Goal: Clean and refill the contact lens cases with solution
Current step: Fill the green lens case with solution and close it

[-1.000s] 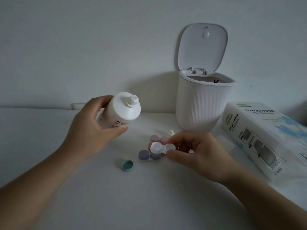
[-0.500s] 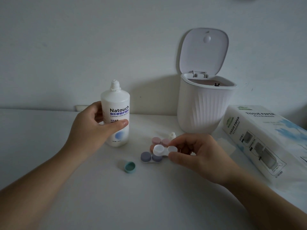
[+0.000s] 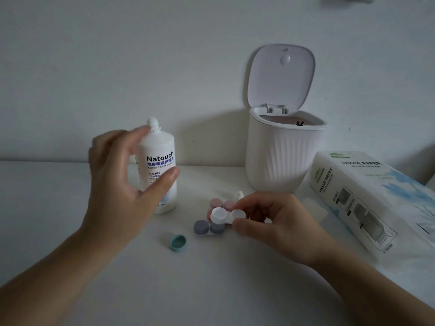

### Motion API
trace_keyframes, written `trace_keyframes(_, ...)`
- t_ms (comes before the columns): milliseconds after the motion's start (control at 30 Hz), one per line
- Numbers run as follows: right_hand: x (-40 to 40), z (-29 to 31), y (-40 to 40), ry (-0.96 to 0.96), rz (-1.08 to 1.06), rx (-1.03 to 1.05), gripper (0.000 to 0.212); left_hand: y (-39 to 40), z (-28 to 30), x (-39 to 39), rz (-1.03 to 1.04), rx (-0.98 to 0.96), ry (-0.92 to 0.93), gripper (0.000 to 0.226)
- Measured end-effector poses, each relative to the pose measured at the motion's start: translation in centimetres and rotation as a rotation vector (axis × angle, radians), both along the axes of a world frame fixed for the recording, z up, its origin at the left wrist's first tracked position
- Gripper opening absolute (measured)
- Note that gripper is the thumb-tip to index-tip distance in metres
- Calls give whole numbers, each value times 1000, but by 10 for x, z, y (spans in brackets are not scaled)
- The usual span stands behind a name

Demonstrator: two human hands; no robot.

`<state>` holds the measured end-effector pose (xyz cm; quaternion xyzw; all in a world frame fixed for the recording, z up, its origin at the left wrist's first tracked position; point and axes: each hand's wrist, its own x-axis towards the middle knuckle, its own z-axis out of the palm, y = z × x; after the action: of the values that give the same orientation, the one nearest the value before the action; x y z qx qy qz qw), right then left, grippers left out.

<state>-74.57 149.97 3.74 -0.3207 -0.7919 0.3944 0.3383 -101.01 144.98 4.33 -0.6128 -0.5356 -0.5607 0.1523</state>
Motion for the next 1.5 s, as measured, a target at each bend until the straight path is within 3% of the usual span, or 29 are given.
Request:
trace_keyframes(100, 0, -1, 0, 7, 23, 5, 25, -7, -2, 16, -215, -88, 44, 45)
trace_keyframes(233, -1, -1, -1, 31, 45, 3, 24, -11, -11, 28, -457, -448, -3, 46)
trace_keyframes(333, -1, -2, -2, 32, 74, 15, 23, -10, -16, 30, -533, -580, -30, 46)
trace_keyframes(800, 0, 1, -3, -3, 131, 19, 19, -10, -16, 31, -594, -680, -132, 28)
trace_keyframes(933, 5, 6, 3, 4, -88, 75, 29, -10, -15, 29, -608, -715, -179, 19)
trace_keyframes(1033, 9, 3, 13, -196, -320, 211, 33, -11, -14, 29, -607, -699, -167, 21)
trace_keyframes(1200, 8, -7, 15, -526, -307, 179, 58, -11, -14, 27, -589, -703, -150, 16)
trace_keyframes(1300, 6, -10, 16, -574, -290, 197, 68, -11, -14, 27, -593, -689, -138, 25)
trace_keyframes(1500, 1, -15, 14, -552, -291, 263, 54, -10, -13, 28, -607, -690, -146, 27)
